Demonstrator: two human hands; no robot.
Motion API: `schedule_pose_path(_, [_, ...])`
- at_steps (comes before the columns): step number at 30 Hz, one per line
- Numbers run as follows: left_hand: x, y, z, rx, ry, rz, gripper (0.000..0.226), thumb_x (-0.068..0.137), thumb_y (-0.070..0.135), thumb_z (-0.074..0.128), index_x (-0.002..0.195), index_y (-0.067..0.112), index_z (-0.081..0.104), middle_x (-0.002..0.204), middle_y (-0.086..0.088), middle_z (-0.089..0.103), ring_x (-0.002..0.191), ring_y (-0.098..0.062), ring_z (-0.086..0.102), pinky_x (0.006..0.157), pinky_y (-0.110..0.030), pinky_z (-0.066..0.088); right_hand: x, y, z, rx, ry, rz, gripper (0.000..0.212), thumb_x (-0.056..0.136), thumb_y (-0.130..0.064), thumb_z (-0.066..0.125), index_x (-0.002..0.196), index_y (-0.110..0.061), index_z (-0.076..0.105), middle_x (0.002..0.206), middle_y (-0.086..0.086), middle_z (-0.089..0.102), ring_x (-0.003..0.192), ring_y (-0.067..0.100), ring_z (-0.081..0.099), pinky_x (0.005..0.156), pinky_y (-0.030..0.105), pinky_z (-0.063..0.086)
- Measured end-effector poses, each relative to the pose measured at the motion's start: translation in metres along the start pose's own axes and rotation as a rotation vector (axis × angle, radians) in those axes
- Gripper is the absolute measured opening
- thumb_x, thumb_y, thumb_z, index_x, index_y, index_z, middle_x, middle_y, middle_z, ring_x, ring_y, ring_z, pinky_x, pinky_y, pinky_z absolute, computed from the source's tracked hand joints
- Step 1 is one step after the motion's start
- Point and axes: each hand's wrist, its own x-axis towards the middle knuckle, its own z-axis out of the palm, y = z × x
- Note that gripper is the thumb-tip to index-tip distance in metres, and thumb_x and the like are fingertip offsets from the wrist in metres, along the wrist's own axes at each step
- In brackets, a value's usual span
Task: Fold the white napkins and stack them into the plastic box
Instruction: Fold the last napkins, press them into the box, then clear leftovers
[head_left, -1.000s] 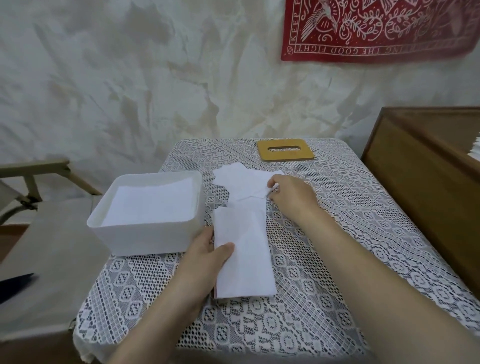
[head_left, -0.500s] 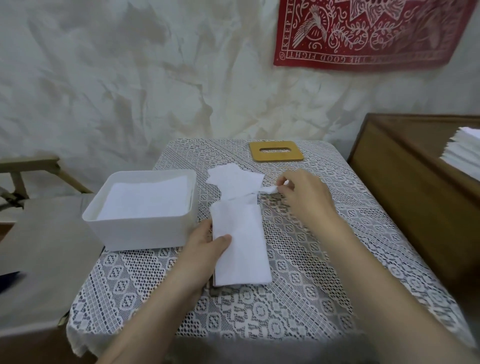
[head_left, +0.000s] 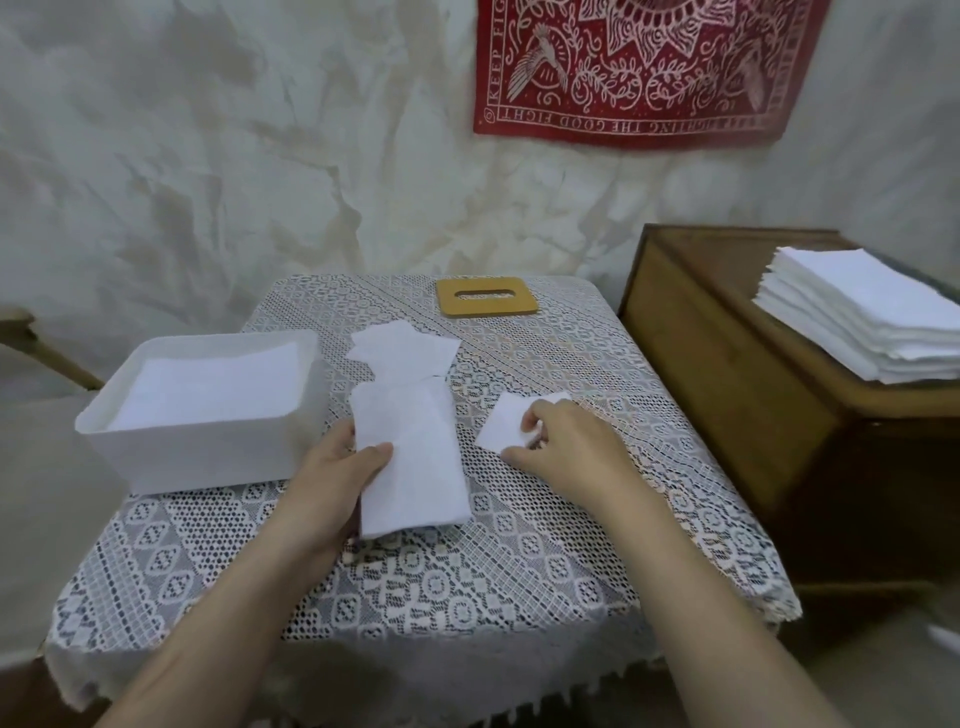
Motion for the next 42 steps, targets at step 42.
schedule_pose_path(42, [0.007,-0.001,0.000,0.002,-0.012,0.030,0.032,0.105,0.011,0.054,0.132,0.027,0.059,0.110,0.000,0.079,0.090,-0.022,0.076,0.061,-0.034,0.059,0.008,0.017,-0.006,0.663,0.131,-0.017,0.014,0.104,-0.027,0.056,0.098,-0.028,0.069,0.089,-0.008,0.068,0.077,0.013,0.063,0.067,0.033,0.053])
